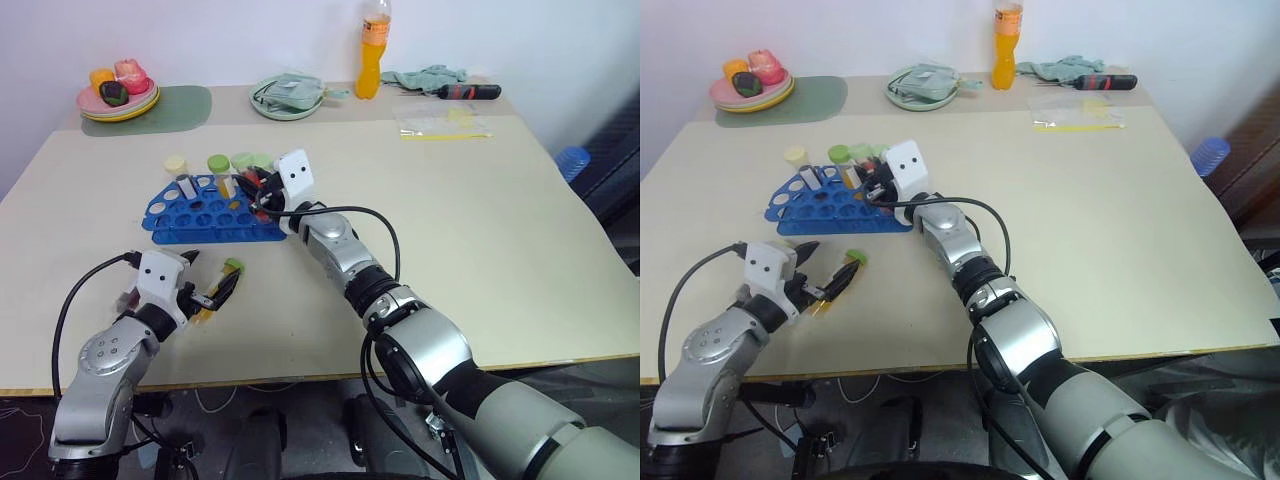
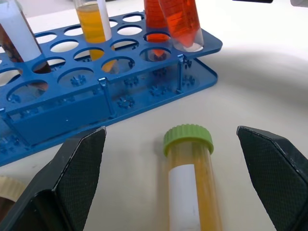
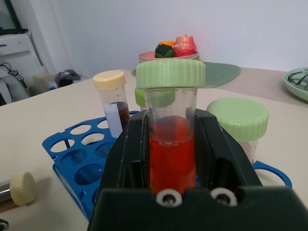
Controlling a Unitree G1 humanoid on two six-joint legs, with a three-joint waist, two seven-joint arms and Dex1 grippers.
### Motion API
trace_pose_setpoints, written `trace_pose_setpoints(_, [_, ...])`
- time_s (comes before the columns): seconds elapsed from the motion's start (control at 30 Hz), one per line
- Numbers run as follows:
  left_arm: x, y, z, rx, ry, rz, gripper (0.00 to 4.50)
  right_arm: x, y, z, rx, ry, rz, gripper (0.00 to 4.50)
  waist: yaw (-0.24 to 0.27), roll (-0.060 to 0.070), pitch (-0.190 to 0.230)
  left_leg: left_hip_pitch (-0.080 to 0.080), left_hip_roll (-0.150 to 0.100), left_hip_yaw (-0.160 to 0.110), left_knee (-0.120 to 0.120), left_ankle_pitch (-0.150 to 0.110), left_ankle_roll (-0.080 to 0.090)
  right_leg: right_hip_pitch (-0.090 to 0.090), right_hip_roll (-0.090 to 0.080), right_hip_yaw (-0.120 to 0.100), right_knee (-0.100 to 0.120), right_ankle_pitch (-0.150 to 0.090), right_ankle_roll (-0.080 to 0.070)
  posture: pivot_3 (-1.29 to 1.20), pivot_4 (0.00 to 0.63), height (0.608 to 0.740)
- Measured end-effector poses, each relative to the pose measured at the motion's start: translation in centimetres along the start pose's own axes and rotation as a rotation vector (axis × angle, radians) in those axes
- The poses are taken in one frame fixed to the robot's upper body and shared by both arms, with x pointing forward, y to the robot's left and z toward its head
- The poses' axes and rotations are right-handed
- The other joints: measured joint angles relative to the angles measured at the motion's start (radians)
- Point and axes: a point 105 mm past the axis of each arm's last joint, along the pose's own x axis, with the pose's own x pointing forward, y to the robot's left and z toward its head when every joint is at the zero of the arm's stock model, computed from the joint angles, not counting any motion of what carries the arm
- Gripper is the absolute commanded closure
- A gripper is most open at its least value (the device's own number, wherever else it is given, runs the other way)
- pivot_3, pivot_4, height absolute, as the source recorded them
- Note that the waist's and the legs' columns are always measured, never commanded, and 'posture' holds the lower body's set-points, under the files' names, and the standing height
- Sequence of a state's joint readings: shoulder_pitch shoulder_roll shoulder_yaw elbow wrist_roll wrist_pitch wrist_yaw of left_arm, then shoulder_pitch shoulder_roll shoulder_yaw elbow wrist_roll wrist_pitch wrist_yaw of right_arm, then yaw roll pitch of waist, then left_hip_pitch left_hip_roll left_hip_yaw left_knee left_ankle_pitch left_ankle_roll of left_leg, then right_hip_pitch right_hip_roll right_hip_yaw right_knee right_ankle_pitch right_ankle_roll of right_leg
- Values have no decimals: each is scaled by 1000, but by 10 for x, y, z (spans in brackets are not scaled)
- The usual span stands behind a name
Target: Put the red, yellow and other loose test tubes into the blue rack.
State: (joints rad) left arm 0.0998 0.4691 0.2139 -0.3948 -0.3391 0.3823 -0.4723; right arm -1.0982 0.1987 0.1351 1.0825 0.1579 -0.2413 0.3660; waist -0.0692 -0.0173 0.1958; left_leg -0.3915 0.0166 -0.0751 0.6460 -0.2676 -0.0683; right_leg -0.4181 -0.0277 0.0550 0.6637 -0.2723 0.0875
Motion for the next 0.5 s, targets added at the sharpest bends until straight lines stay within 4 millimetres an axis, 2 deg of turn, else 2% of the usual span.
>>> trace_pose_setpoints(0.27, [1,0,3,5,-11,-3,0,-2,2,-1,-19,-5,19,3731,1,0,0,0,0,0,0,0,0,0,0,0,0,0,0,0,150,740])
trace_pose_setpoints(0.5, [6,0,10,8,-18,10,0,-13,3,0,-21,-38,42,3731,3,0,0,-1,0,0,0,0,0,0,0,0,0,0,0,0,150,740])
